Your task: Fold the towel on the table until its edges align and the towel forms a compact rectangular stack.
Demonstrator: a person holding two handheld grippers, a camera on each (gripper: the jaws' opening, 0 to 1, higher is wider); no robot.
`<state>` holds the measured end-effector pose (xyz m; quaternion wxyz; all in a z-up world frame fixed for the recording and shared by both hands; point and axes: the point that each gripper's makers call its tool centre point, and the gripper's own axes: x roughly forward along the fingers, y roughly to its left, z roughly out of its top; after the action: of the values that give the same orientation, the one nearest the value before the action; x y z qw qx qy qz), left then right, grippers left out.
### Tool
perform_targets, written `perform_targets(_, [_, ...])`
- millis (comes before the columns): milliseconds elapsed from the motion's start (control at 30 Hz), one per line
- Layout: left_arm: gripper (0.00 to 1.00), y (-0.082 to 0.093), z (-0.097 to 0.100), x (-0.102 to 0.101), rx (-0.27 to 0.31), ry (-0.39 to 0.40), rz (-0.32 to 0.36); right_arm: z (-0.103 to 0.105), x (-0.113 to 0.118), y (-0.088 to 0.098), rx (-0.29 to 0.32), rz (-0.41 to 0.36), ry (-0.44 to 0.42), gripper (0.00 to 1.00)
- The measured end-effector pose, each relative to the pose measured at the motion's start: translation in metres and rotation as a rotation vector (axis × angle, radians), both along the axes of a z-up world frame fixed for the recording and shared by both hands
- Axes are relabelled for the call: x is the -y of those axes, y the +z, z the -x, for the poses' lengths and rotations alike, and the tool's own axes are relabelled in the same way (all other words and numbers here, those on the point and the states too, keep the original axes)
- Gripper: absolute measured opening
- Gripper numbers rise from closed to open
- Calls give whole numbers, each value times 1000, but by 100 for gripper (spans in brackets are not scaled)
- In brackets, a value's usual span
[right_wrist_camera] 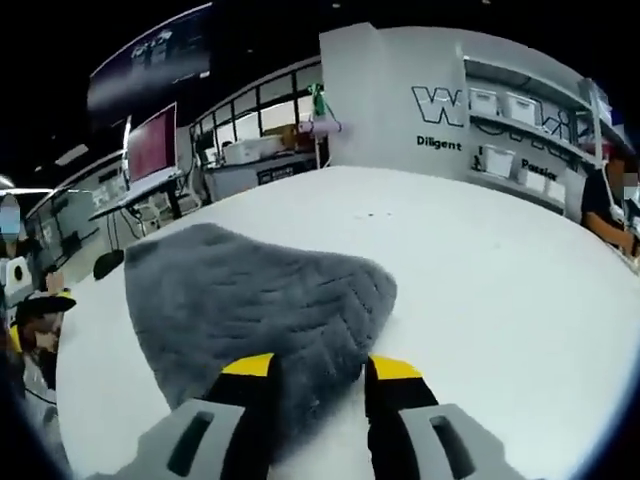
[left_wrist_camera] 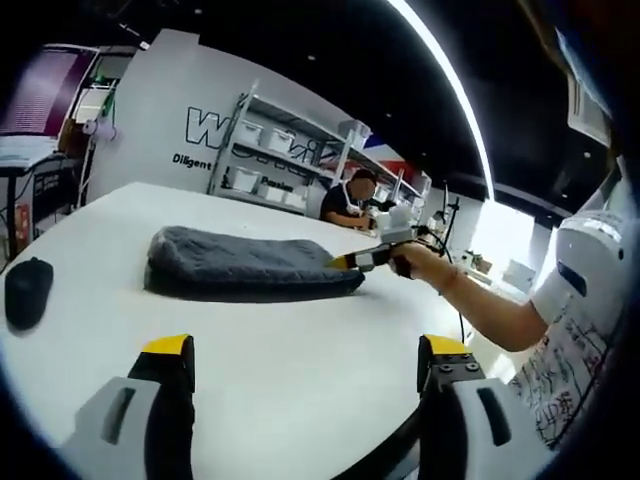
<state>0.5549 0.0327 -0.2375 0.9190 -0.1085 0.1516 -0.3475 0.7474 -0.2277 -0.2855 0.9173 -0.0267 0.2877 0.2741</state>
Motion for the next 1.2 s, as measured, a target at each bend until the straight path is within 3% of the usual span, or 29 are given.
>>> perform_targets(233, [97,1,-2,4,-7,-19,-3,2,-8,0,6,-10,32,21])
perform_targets(600, [97,2,0,-1,-15,-13,-11,10,5,1,16,-33,34,19])
perform_targets(1200, [97,0,2,-4,-28,-5,-35,22,65,1,32,8,1,19])
